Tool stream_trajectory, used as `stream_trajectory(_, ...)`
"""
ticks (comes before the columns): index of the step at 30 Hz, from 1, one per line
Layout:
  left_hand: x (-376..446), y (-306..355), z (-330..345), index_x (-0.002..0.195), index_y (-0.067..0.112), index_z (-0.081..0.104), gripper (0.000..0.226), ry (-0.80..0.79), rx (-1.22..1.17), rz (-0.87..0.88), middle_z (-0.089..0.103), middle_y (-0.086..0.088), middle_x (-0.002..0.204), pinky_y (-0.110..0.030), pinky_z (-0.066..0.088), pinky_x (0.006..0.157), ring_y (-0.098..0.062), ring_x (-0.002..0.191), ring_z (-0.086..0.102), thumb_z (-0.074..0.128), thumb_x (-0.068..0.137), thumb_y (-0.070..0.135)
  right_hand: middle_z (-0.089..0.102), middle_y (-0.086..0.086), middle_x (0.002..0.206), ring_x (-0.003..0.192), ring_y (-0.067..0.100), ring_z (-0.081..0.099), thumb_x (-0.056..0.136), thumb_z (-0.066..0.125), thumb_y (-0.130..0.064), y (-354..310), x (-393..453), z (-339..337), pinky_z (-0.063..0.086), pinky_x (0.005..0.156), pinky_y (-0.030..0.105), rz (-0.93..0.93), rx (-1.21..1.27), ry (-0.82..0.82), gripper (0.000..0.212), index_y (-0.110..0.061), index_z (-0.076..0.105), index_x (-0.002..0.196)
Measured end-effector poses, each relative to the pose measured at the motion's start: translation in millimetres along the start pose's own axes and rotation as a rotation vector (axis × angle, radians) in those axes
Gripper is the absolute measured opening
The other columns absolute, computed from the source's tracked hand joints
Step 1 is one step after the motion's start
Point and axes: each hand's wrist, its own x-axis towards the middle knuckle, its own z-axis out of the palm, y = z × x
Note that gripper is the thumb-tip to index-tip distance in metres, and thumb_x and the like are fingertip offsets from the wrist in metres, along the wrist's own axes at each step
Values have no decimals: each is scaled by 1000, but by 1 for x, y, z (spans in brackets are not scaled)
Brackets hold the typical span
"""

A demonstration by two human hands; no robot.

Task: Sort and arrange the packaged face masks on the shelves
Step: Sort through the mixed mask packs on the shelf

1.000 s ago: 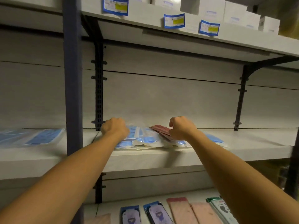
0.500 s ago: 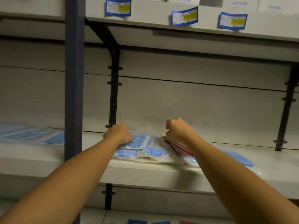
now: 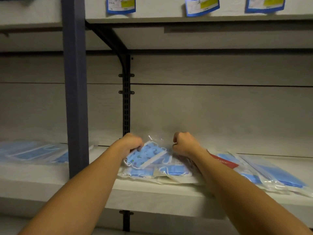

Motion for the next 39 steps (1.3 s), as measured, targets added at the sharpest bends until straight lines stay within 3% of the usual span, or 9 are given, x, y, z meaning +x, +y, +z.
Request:
stream_trajectory(3,17,-7,0,89,-1,73,27,22,-293,35,64,-17,78,-36,50,66,-28,69,58,53,71,-7,68,11,100,90,29,62,84,58,-21,5,7,9,55,77,37,34,65,24,17,-11,65,96)
stream_trajectory(9,28,-12,6,77,8,57,13,50,-625,73,46,-10,62,-37,50,65,-23,52,45,55,87,0,69,10,101,88,27,62,94,54,-45,17,14,23,53,80,37,100,143,-2,36,-11,66,100)
stream_trajectory(11,32,-13,6,93,7,61,7,51,-709,112,62,-14,75,-41,57,69,-29,65,62,60,91,1,70,5,92,85,24,64,87,53,-70,18,16,23,55,83,40,101,169,-84,56,-16,67,91)
stream_trajectory(15,41,-23,1,126,4,60,37,39,-769,166,73,-19,107,-52,61,75,-34,92,74,67,90,-3,68,0,91,90,25,62,56,44,-99,13,12,22,53,86,38,77,5,-190,89,-18,70,82)
stream_trajectory(21,42,-30,-3,133,5,59,48,65,-775,189,73,-16,113,-47,61,72,-32,93,74,69,88,-6,71,-2,100,92,20,66,76,77,-59,13,10,20,56,86,37,70,214,-85,46,-23,70,104)
stream_trajectory(28,40,-28,-2,135,7,56,51,44,-755,208,71,-13,112,-38,60,60,-25,84,74,69,88,-6,70,10,108,103,29,66,79,85,-34,17,15,20,54,86,36,92,438,90,67,-20,53,137)
stream_trajectory(34,41,-28,-1,127,11,60,43,20,-722,206,72,-12,106,-35,59,53,-24,80,74,69,89,-5,62,10,104,98,26,65,72,91,-18,16,17,19,52,83,35,167,646,42,102,-14,29,152)
stream_trajectory(37,41,-28,-1,127,11,60,43,6,-714,207,73,-14,104,-37,59,56,-26,81,74,69,89,-5,57,10,118,106,29,63,69,92,-11,17,17,18,55,91,39,218,761,5,109,-14,25,155)
stream_trajectory(39,40,-28,0,129,11,58,45,-22,-718,208,73,-15,105,-41,61,65,-29,86,74,70,88,-5,55,13,129,107,28,63,70,91,-7,17,14,14,55,82,35,248,823,-18,107,-14,26,154)
